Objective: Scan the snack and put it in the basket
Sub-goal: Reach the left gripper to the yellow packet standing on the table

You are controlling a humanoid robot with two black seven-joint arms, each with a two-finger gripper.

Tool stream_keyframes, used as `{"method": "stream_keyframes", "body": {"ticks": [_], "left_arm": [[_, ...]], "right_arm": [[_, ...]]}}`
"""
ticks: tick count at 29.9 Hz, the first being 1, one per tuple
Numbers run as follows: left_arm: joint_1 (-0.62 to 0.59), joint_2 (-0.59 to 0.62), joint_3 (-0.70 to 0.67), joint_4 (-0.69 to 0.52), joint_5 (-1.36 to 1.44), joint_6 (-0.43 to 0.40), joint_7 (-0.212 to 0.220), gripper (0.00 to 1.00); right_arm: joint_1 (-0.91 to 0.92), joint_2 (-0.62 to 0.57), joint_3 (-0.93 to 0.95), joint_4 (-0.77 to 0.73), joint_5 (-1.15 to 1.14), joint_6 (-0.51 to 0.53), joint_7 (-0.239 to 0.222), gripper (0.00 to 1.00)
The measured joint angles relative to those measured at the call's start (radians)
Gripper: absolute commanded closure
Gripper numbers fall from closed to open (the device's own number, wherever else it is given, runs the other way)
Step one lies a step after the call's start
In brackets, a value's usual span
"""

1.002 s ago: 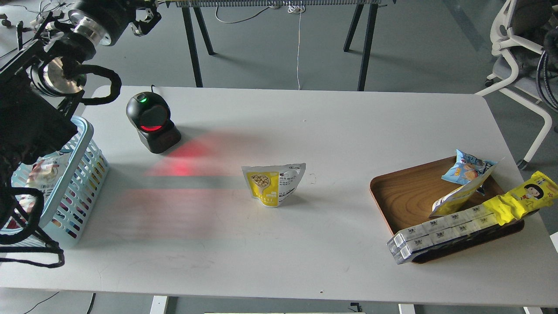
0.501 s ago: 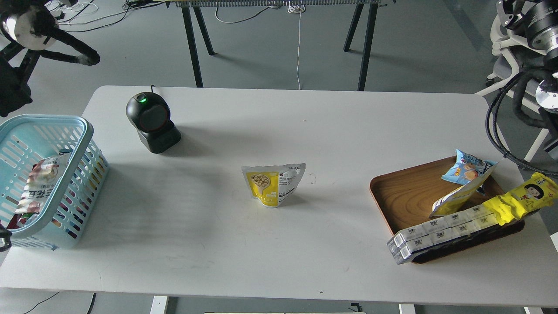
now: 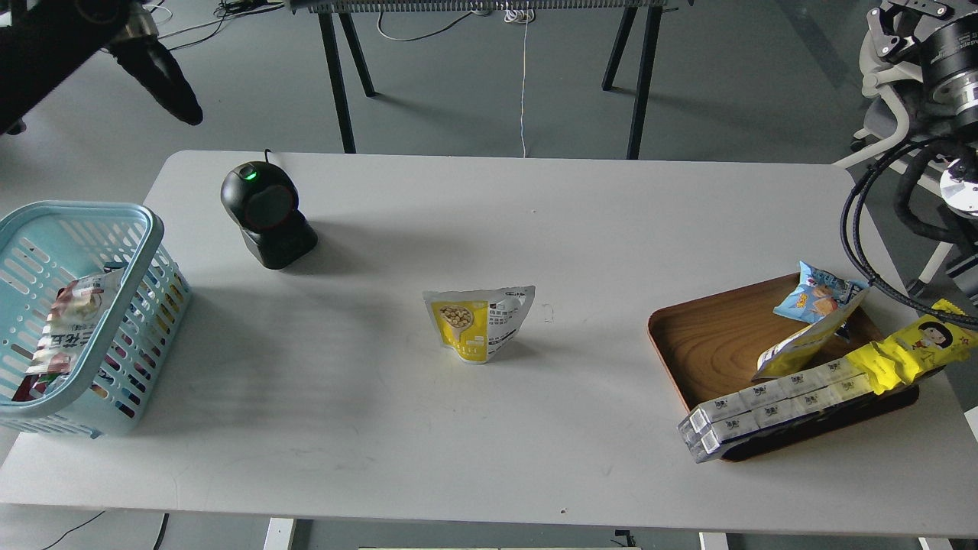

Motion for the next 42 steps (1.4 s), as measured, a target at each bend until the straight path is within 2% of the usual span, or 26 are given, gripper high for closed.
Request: {"method": "stream_keyframes", "body": {"ticks": [6,11,19,28,29,38,42], "left_arm": [[0.006,-0.015,0.074,-0.096,0.342,0.0,-0.057,0.04],[0.008,-0.059,0.193,-0.154,0.626,0.0,-0.095,0.05],[0.026,-0.131,0.375,-0.151,0.888,0.0,-0.095,0.05],[0.075,-0.175,0.411,-0.13,0.896,0.0,-0.087,0.05],[0.077,-0.178,0.414,-0.126,0.896,0.0,-0.087,0.06],[0.083,-0.17,0.449,-0.104,0.896,0.0,-0.092,0.4],[0.079,-0.169,0.521,-0.102,0.896,0.0,-0.093,0.47]], "right_arm": [[-0.013,0.001,0.029,0.002,0.02,0.003,0.0,0.01],[-0.038,0.023,0.032,-0.006,0.062,0.013,-0.031,0.01],[-0.052,0.072,0.025,-0.011,0.066,0.022,-0.054,0.01],[-0.108,0.156,0.03,-0.009,0.068,0.023,-0.056,0.01],[-0.115,0.167,0.03,-0.009,0.068,0.023,-0.056,0.01],[-0.124,0.185,0.032,-0.004,0.068,0.023,-0.054,0.0],[-0.121,0.181,0.03,-0.003,0.068,0.023,-0.053,0.01]]}}
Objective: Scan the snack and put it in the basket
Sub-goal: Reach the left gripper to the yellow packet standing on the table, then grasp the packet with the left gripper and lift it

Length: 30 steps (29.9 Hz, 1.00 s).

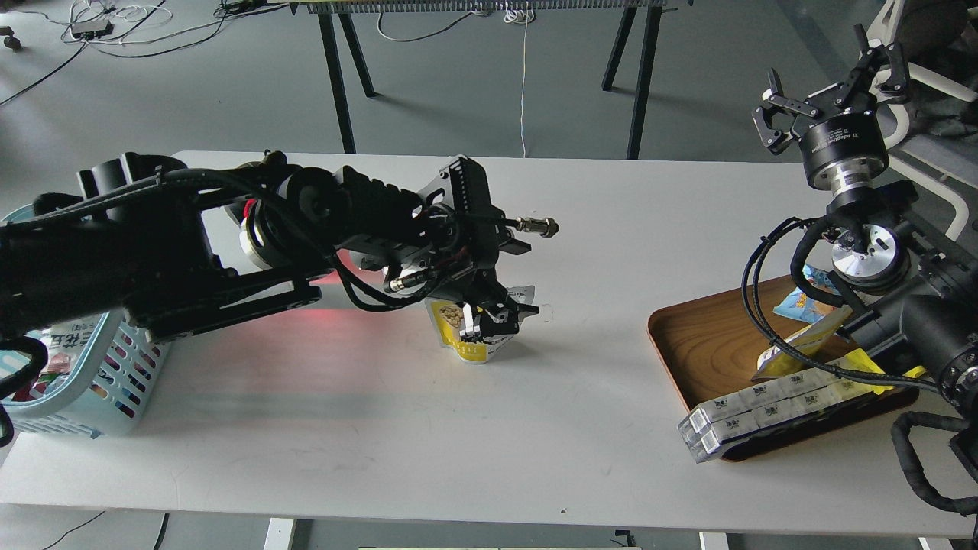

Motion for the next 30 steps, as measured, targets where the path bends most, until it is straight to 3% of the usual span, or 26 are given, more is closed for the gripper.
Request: {"method": "stream_keyframes", "body": {"ticks": [5,11,16,22,30], "left_arm": [[0.005,0.011,0.019,0.0,0.0,0.0,0.0,0.57],[0.006,0.033,0.016,-0.005,0.0,0.0,0.0,0.82],[0.002,0.036,0.014,-0.003,0.0,0.0,0.002,0.85],[0.002,0.051,0.015,-0.003,0.0,0.0,-0.003,0.99],[-0.002,0.057,0.011,-0.011,0.0,0.0,-0.002,1.0]], "right_arm": [[0.001,-0.006,0.005,0.0,0.0,0.0,0.001,0.01],[-0.001,-0.008,0.008,-0.004,0.0,0.0,0.004,0.01],[-0.001,-0.008,0.026,-0.005,0.0,0.0,0.006,0.01],[0.002,-0.02,0.032,-0.005,0.0,0.0,0.006,0.01],[0.002,-0.025,0.034,-0.006,0.0,0.0,0.006,0.0]]}}
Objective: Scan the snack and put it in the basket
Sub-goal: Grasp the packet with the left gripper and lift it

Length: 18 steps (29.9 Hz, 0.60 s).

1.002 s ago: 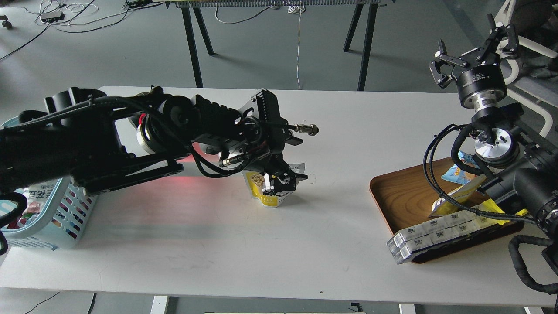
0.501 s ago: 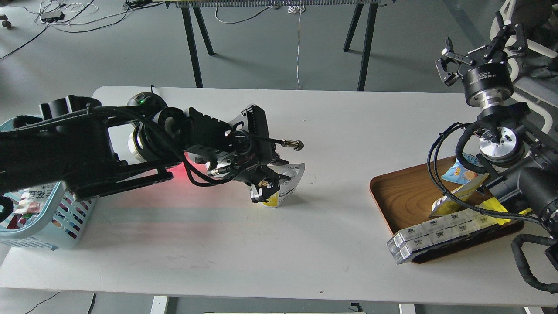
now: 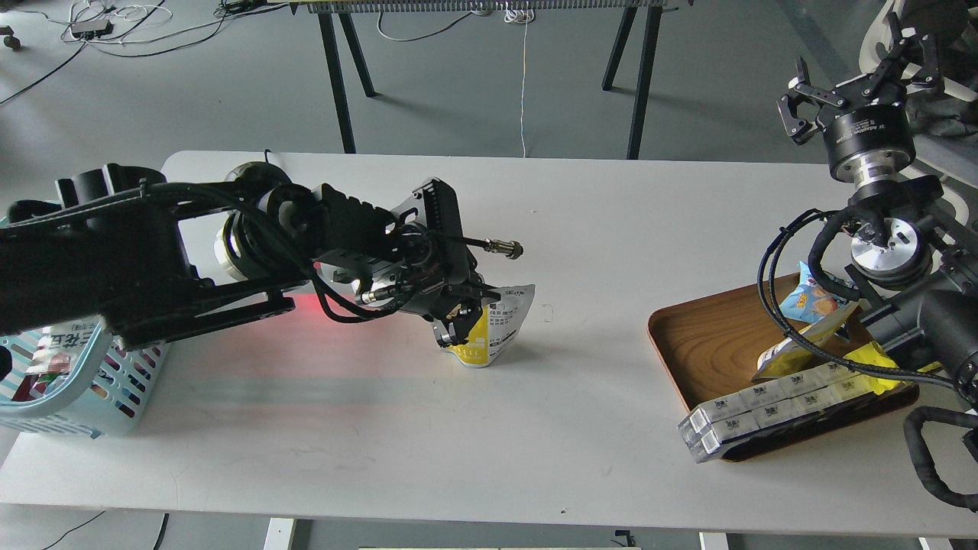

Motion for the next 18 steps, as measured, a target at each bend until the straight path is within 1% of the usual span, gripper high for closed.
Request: {"method": "stream_keyframes", "body": {"ticks": [10,18], "left_arm": [[-0.002,0.07,-0.015,-0.024,0.0,0.0,0.001,1.0],[0.002,0.159,-0.1,-0.112,0.0,0.0,-0.012,1.0]], "right_arm": [[0.003,-0.022,0.014,0.001,0.0,0.0,0.0,0.01],[0.006,-0.023,0.015,0.003,0.0,0.0,0.0,0.01]]}}
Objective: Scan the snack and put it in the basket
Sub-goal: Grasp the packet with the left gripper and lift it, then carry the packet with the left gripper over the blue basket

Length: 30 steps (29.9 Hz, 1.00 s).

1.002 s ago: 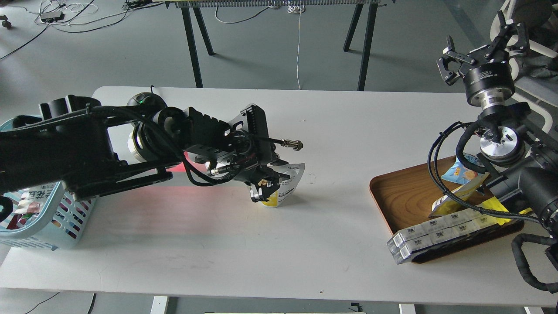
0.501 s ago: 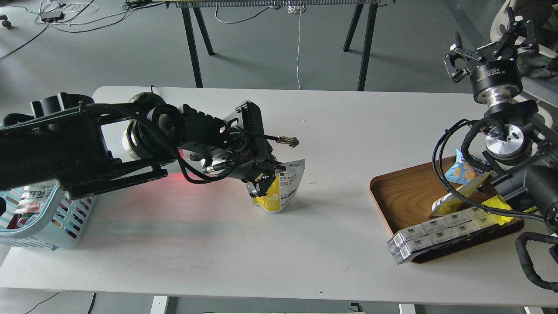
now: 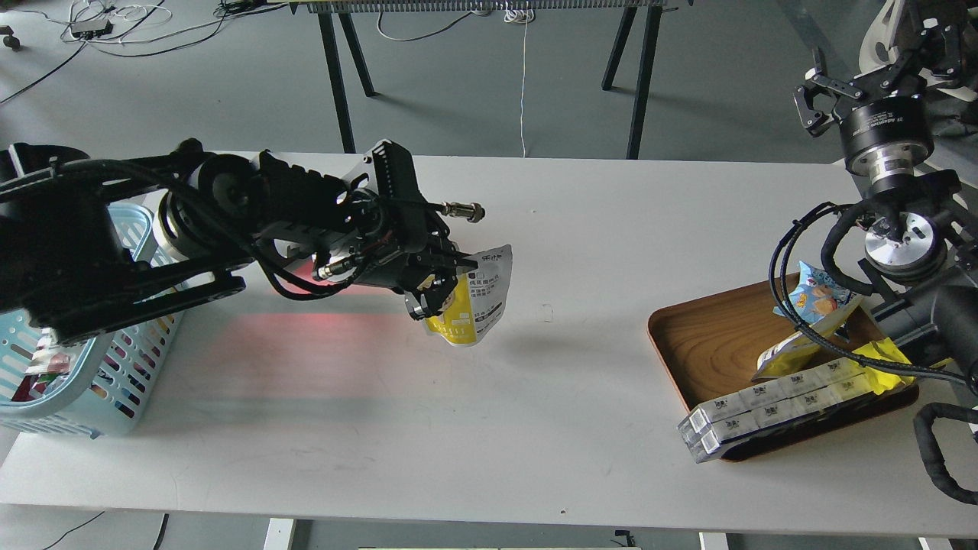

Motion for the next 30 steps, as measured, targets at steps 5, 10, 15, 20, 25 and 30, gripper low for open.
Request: {"method": "stream_keyframes", "body": {"ticks": [5,10,15,20,25,30], "left_arm": [[0.007,0.05,-0.043,-0.03,0.0,0.0,-0.012,1.0],[0.007,0.109,-0.069,-0.054,0.0,0.0,-0.054,1.0],[0.009,0.18,-0.083,-0.08,0.0,0.0,-0.075,1.0],[0.014,0.268,-0.084,-0.085,0.0,0.0,-0.084,1.0],[0.017,0.372,-0.077,-0.086,0.0,0.0,-0.111,1.0],[0.037,0.441,-0.075,-0.081,0.0,0.0,-0.117,1.0]], "right_arm": [[0.007,0.0,0.0,0.0,0.0,0.0,0.0,0.01],[0.016,0.0,0.0,0.0,0.0,0.0,0.0,0.01],[0.017,-0.005,0.0,0.0,0.0,0.0,0.0,0.01],[0.02,-0.006,0.0,0.0,0.0,0.0,0.0,0.01],[0.023,-0.005,0.0,0.0,0.0,0.0,0.0,0.01],[0.024,-0.004,0.0,0.0,0.0,0.0,0.0,0.01]]}}
